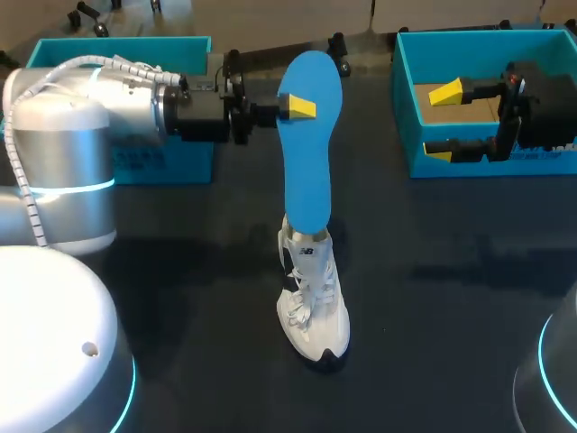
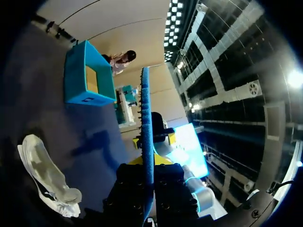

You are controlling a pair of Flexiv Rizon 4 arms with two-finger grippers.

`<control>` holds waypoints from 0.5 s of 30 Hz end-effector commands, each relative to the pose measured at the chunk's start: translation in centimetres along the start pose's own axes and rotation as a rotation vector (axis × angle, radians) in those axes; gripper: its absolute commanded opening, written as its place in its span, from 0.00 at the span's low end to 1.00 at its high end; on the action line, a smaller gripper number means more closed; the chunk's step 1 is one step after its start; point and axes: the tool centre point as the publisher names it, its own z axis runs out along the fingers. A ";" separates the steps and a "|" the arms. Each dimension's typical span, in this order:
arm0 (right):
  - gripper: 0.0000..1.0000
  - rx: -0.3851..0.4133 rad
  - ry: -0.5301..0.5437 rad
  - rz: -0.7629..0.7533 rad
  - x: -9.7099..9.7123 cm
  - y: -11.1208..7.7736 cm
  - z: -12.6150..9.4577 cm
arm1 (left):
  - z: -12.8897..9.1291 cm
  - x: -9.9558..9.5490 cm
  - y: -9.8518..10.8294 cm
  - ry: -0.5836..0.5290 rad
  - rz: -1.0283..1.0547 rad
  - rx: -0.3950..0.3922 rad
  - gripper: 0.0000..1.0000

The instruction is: Take the shoe out of the shoebox, open the shoe tongue, remove and reinsert the insole, then place the shoe into the shoebox

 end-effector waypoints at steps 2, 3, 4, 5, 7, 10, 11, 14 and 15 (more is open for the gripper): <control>1.00 -0.001 -0.004 0.002 0.1 -0.1 0.1 | 0.3 -1.9 -0.3 0.066 0.005 0.007 0.00; 1.00 -0.001 -0.004 0.002 0.1 -0.1 0.1 | 0.3 -2.0 -0.3 0.074 0.013 0.010 0.00; 1.00 -0.001 -0.004 0.002 0.1 -0.1 0.1 | 0.3 -2.2 -0.3 0.072 0.014 0.013 0.00; 1.00 -0.001 -0.004 0.002 0.1 -0.1 0.1 | 0.3 -2.3 -0.3 0.073 0.014 0.016 0.00; 1.00 -0.001 -0.004 0.002 0.1 -0.1 0.1 | 0.3 -2.6 -0.3 0.083 0.006 0.016 0.00; 1.00 -0.001 -0.004 0.002 0.1 -0.1 0.1 | 0.3 -3.1 -0.4 0.060 -0.005 0.024 0.00; 1.00 -0.001 -0.004 0.002 0.1 -0.1 0.1 | 0.4 -3.3 -0.4 0.062 -0.005 0.024 0.00; 1.00 -0.001 -0.004 0.002 0.1 -0.1 0.1 | 0.4 -3.6 -0.4 0.058 -0.026 0.021 0.00; 1.00 -0.001 -0.004 0.002 0.1 -0.1 0.1 | 0.5 -3.6 -0.4 0.055 -0.030 0.025 0.00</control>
